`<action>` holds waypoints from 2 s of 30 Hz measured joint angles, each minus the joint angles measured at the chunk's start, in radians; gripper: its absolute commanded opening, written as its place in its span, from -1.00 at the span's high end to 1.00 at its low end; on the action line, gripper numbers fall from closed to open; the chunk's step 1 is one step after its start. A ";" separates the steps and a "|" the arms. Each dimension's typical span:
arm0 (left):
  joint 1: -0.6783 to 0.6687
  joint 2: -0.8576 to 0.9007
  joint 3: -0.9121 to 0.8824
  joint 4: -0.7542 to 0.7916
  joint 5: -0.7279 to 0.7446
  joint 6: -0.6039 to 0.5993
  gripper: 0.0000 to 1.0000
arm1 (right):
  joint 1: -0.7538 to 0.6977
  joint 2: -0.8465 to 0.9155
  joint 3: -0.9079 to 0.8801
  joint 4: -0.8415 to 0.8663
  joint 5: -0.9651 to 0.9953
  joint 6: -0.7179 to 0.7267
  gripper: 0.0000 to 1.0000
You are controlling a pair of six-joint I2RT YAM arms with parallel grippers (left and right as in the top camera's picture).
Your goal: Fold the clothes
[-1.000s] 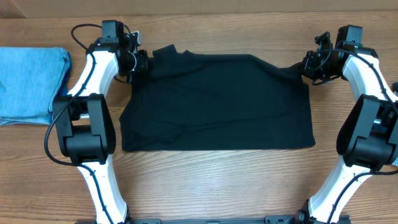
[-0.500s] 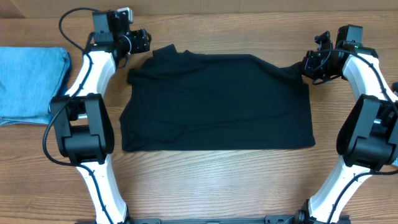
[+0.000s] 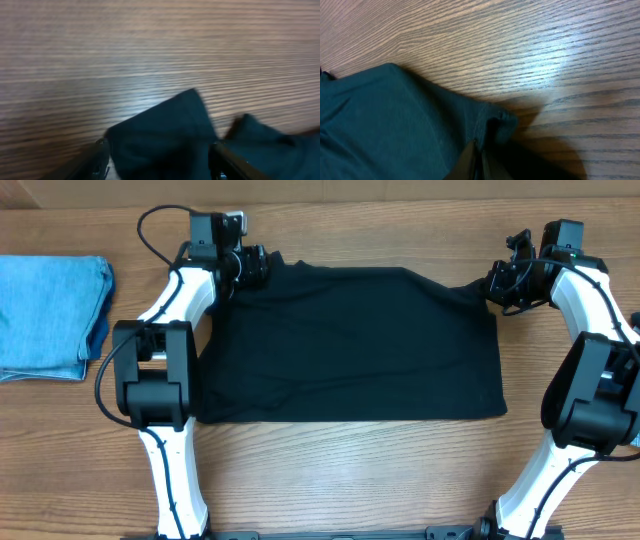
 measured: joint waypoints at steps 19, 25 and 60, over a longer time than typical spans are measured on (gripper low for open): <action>-0.027 0.034 0.003 0.001 -0.043 0.003 0.40 | 0.000 0.000 0.000 -0.006 0.000 0.000 0.91; -0.026 0.039 0.003 0.010 -0.047 0.005 0.92 | 0.000 0.000 0.000 -0.007 0.000 0.000 0.91; -0.013 0.057 0.306 -0.352 0.079 0.029 0.92 | 0.000 0.000 0.000 -0.007 0.000 0.000 0.90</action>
